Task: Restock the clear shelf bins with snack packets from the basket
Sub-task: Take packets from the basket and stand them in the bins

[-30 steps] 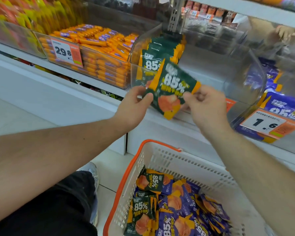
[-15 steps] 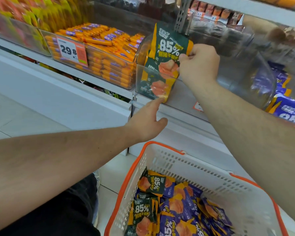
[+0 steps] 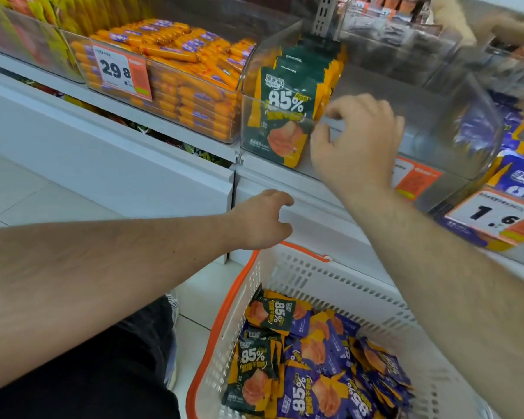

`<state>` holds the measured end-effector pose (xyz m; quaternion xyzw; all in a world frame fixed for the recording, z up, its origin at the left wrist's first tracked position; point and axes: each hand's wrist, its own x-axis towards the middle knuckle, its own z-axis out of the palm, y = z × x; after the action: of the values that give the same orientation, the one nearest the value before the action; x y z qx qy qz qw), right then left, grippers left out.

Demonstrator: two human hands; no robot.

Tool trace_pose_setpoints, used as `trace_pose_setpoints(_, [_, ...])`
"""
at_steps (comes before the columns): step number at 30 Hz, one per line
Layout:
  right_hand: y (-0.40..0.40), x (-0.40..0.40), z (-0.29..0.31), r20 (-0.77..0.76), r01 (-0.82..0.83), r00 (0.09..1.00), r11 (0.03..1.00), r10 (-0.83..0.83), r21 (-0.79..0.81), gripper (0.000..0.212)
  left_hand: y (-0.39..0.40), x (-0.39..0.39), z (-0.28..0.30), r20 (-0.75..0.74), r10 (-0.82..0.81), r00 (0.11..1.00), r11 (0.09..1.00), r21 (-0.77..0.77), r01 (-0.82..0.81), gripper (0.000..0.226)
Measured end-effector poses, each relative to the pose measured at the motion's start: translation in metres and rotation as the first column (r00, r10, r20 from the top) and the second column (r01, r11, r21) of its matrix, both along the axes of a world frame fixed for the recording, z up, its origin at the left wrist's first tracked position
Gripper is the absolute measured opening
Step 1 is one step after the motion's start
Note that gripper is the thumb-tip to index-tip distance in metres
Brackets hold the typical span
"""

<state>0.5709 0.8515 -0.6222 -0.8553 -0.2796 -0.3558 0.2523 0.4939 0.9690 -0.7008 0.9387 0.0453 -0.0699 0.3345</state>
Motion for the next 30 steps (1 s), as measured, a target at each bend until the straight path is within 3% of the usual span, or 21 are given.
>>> trace_pose_setpoints(2, [-0.014, -0.015, -0.039, 0.05, -0.158, 0.987, 0.981, 0.154, 0.114, 0.011, -0.001, -0.002, -0.002, -0.076, -0.038, 0.996, 0.996, 0.076, 0.044, 0.061])
trace_pose_setpoints(3, [-0.022, -0.022, -0.063, -0.026, -0.185, 0.981, 0.968, 0.192, 0.169, 0.01, -0.001, -0.003, -0.003, -0.129, -0.057, 0.99, 0.99, 0.121, 0.073, 0.06])
trace_pose_setpoints(5, [-0.037, -0.037, -0.109, -0.368, -0.101, 0.913, 0.972, 0.176, 0.213, 0.013, -0.001, -0.006, -0.005, -0.27, -0.101, 0.957, 0.967, 0.198, 0.158, 0.056])
trace_pose_setpoints(6, [-0.045, -0.041, -0.134, -0.589, -0.027, 0.802, 0.991, 0.1, 0.132, 0.016, -0.001, -0.008, -0.006, -0.347, -0.126, 0.929, 0.953, 0.217, 0.21, 0.052])
trace_pose_setpoints(8, [-0.059, -0.05, -0.181, -0.913, 0.06, 0.405, 0.998, -0.055, -0.034, 0.022, -0.003, -0.012, -0.007, -0.464, -0.166, 0.87, 0.924, 0.236, 0.302, 0.047])
trace_pose_setpoints(10, [-0.07, -0.059, -0.217, -0.994, 0.197, -0.057, 0.975, -0.092, -0.102, 0.01, -0.005, -0.014, -0.009, -0.515, -0.187, 0.837, 0.898, 0.256, 0.358, 0.048])
trace_pose_setpoints(11, [-0.074, -0.065, -0.228, -0.97, 0.246, -0.228, 0.959, -0.083, -0.14, 0.019, -0.006, -0.015, -0.009, -0.524, -0.19, 0.83, 0.894, 0.257, 0.367, 0.049])
trace_pose_setpoints(12, [-0.079, -0.07, -0.24, -0.939, 0.273, -0.339, 0.949, -0.061, -0.16, 0.028, -0.006, -0.014, -0.009, -0.526, -0.191, 0.829, 0.893, 0.258, 0.369, 0.049])
trace_pose_setpoints(13, [-0.081, -0.074, -0.248, -0.92, 0.304, -0.391, 0.939, -0.032, -0.162, 0.034, -0.007, -0.014, -0.01, -0.522, -0.193, 0.831, 0.892, 0.26, 0.37, 0.049])
trace_pose_setpoints(17, [-0.083, -0.083, -0.27, -0.88, 0.399, -0.472, 0.904, 0.058, -0.154, 0.036, -0.006, -0.012, -0.014, -0.528, -0.193, 0.827, 0.89, 0.261, 0.374, 0.047])
trace_pose_setpoints(21, [-0.075, -0.086, -0.278, -0.863, 0.439, -0.487, 0.891, 0.132, -0.112, 0.032, -0.007, -0.011, -0.017, -0.542, -0.199, 0.816, 0.887, 0.255, 0.385, 0.047])
trace_pose_setpoints(24, [-0.074, -0.081, -0.287, -0.941, 0.497, -0.328, 0.862, 0.08, -0.1, 0.038, -0.007, -0.011, -0.018, -0.545, -0.198, 0.815, 0.888, 0.253, 0.385, 0.047])
trace_pose_setpoints(28, [-0.078, -0.071, -0.269, -0.962, 0.397, -0.05, 0.879, -0.268, -0.266, 0.02, -0.006, -0.011, -0.017, -0.562, -0.206, 0.801, 0.881, 0.251, 0.402, 0.044])
trace_pose_setpoints(30, [-0.084, -0.066, -0.257, -0.977, 0.428, 0.022, 0.885, -0.211, -0.181, 0.01, -0.007, -0.012, -0.015, -0.559, -0.207, 0.803, 0.883, 0.247, 0.399, 0.043])
